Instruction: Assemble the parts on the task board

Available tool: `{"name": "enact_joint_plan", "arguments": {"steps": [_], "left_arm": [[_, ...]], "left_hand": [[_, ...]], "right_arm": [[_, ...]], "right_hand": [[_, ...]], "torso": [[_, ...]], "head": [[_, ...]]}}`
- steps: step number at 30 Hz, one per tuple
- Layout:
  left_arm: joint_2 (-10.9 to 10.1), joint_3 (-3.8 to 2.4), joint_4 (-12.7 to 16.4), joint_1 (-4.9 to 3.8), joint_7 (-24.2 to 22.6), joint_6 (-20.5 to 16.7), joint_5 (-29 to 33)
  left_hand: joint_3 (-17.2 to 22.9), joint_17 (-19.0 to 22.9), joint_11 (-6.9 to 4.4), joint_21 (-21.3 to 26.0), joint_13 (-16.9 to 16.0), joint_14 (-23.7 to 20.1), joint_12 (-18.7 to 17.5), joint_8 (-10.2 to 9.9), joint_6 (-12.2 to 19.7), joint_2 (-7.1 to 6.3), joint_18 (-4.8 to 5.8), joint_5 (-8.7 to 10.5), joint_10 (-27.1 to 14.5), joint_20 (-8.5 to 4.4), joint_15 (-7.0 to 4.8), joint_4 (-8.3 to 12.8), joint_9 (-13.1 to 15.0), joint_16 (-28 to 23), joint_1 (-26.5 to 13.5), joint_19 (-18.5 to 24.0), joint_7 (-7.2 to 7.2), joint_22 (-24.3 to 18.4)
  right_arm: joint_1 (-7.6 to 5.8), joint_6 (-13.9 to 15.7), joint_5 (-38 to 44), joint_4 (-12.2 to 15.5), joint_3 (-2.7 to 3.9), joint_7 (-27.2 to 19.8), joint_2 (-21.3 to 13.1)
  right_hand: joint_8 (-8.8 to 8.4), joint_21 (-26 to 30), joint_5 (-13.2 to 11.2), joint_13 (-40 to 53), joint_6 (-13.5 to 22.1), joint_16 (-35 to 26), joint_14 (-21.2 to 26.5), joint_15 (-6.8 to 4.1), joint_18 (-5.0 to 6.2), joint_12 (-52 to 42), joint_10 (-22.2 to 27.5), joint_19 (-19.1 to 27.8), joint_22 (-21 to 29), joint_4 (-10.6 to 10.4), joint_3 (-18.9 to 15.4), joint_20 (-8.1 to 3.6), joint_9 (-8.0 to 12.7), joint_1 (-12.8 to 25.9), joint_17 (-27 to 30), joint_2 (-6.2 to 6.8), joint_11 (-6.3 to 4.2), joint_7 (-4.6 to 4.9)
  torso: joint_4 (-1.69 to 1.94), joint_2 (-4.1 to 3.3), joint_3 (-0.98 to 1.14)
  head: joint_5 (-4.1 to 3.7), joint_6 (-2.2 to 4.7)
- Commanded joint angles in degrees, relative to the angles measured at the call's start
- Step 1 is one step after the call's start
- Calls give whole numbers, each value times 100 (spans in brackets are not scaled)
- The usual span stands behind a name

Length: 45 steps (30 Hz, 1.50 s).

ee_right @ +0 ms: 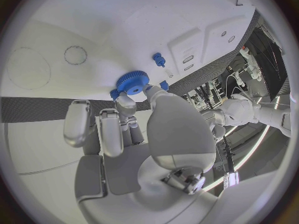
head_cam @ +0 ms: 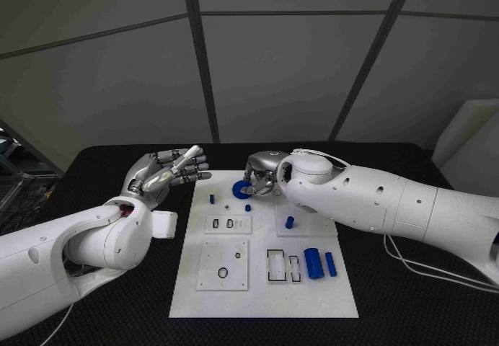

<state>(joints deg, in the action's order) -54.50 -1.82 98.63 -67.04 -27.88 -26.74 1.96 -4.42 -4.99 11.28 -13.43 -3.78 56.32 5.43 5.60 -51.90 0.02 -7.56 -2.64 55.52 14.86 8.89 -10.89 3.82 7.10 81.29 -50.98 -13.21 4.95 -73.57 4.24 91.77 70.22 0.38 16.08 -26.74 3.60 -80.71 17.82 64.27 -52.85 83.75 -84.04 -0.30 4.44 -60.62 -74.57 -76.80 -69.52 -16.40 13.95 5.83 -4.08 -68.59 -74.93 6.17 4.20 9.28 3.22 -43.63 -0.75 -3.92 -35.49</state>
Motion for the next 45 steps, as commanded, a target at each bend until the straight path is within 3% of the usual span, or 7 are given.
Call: {"name": "enact_joint_plan", "arguments": {"steps": [1, 7, 13, 19, 27, 33, 45], "left_arm": [[-5, -6, 17, -8, 18, 23, -42], [-13, -6, -9, -9, 19, 13, -42], [-10, -6, -49, -9, 9, 13, -42], [4, -5, -108, -8, 11, 29, -42], [56, -5, -193, -7, 9, 99, -43], [85, -4, -274, -4, -11, 203, -74], [123, -4, -355, 12, -10, 293, -184]], "left_hand": [[-8, 7, 17, 28, 0, 5, -28, -37, 39, 27, -281, -4, -18, 5, 9, 28, -2, -20, 38, -30, -122, -5], [-8, 7, 17, 28, 0, 5, -28, -37, 39, 27, -281, -4, -18, 5, 9, 28, -2, -20, 38, -30, -122, -5], [-7, 9, 20, 31, 0, 2, -33, -42, 41, 32, -280, -4, -21, 5, 11, 34, -2, -26, 43, -33, -124, -7], [-3, 10, 22, 37, -1, 4, -42, -51, 40, 38, -280, -4, -21, 6, 12, 64, -2, -38, 75, -40, -128, -13], [10, 2, 15, 43, -7, 51, -45, -58, 18, 51, -284, -4, 7, 2, 3, 137, 3, -38, 158, -69, -123, -20], [44, -83, -108, -46, -62, 397, 74, 5, -181, 91, -301, -6, 335, -85, -117, 305, 26, 122, 330, -302, -5, 9], [-1, -156, -209, -124, -60, 631, 99, 35, -339, 104, -297, -5, 568, -182, -216, 348, 20, 232, 328, -495, 101, 38]], "right_arm": [[-2, 50, -80, 56, -7, 73, -74], [0, 1222, -327, 392, -7, -176, -453], [1, 2191, -1002, 832, -9, -617, -1031], [-2, 2079, -2041, 1201, -11, -730, -1794], [-1, 1517, -2445, 1268, -15, -1110, -2565], [81, 1403, -2152, 1247, -18, -1251, -2846], [474, 1555, -1901, 1059, -20, -1414, -2877]], "right_hand": [[42, 6, 68, 69, -57, 43, -344, 20, -28, -91, -81, -14, -35, -2, -5, 46, -12, 48, -229, -6, -7, -9], [47, 2, 428, 145, -120, 27, -335, -2, -28, -182, -114, -20, -44, 78, 63, 29, -19, -90, -203, 16, -34, -33], [50, -9, 257, 316, -191, 33, -339, -27, -32, -385, -235, -39, -71, 316, 182, 5, -25, -450, -225, 89, -61, -51], [69, 28, -231, 340, -328, -6, -326, -46, -21, -406, -258, 3, -11, 662, 270, -17, -35, -882, -167, 192, -81, -65], [118, 21, -169, 757, -504, 35, -349, -90, -25, -897, -522, -15, -40, 971, 233, -53, -50, -1185, -265, 279, -140, -137], [54, -22, -80, 1057, -378, 88, -373, -134, -43, -1240, -682, -81, -132, 1096, 148, -94, -16, -1255, -373, 364, -187, -195], [187, -372, 2, 2159, 1, 570, -569, -35, -188, -2488, -1279, -557, -841, 1161, -287, -21, -20, -1105, -1373, 326, -83, -97]], "torso": [[-5, 7, 4], [-4, 11, 2], [-36, 22, 16], [-77, 53, 29], [-126, 99, 49], [-129, 123, 91], [-126, 109, 65]], "head": [[-5, -2], [-33, 9], [-30, 45], [-28, 45], [-126, 55], [-253, 42], [-373, 10]]}}
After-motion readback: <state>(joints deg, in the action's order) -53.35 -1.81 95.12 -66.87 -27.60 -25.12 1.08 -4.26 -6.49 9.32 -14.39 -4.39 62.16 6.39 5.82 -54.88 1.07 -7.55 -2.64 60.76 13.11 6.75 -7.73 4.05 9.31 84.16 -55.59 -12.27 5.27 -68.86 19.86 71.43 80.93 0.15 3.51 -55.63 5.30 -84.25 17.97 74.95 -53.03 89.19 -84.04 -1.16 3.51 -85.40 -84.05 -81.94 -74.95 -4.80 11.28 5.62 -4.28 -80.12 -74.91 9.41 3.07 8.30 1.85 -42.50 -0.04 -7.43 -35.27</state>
